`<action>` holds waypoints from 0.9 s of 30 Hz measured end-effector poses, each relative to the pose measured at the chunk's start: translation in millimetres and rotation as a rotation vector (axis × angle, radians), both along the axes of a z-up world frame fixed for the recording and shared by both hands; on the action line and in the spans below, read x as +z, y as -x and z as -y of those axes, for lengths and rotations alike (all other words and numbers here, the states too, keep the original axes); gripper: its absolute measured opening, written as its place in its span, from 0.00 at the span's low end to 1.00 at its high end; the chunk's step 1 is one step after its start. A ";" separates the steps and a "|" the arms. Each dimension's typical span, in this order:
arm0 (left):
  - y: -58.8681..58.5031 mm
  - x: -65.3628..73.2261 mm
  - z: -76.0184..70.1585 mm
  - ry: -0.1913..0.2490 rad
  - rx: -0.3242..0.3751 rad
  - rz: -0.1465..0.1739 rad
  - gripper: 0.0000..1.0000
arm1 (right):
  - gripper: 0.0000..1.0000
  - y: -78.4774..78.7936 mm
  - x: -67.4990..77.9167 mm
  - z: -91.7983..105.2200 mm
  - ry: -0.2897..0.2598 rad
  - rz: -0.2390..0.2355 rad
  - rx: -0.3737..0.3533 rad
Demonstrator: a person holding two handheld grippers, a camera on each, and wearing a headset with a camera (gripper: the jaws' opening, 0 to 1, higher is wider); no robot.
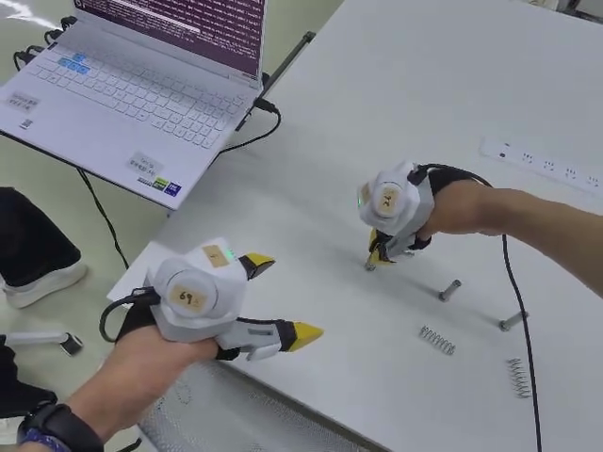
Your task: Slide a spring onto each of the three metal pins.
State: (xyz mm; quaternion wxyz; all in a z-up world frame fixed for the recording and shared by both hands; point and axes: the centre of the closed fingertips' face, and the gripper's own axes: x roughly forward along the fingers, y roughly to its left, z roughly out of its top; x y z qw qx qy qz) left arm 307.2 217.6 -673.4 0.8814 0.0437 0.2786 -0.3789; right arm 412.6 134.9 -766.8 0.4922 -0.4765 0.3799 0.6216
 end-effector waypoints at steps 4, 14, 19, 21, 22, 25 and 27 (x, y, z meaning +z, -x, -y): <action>0.3 -1.0 -0.9 -0.003 0.003 -0.002 0.64 | 0.09 1.1 -5.0 -0.1 0.006 -0.004 0.002; 0.0 -1.2 -2.3 -0.002 0.009 -0.004 0.64 | 0.09 3.7 -13.3 -2.0 0.019 -0.013 0.007; 0.1 -1.6 -4.6 -0.004 0.012 -0.006 0.64 | 0.09 3.4 -15.0 -2.6 0.019 -0.015 0.005; 0.3 -1.5 -4.5 -0.004 0.012 -0.007 0.64 | 0.09 2.9 -15.4 -2.9 0.019 -0.015 0.003; 0.4 -1.4 -4.4 -0.004 0.012 -0.007 0.64 | 0.09 2.7 -15.7 -2.9 0.020 -0.015 0.002; 0.2 -1.0 -4.3 -0.002 0.013 -0.007 0.64 | 0.09 3.0 -16.3 -2.6 0.022 -0.015 0.001; 0.2 -1.2 -4.2 -0.002 0.012 -0.008 0.64 | 0.09 3.4 -16.6 -2.4 0.023 -0.016 0.002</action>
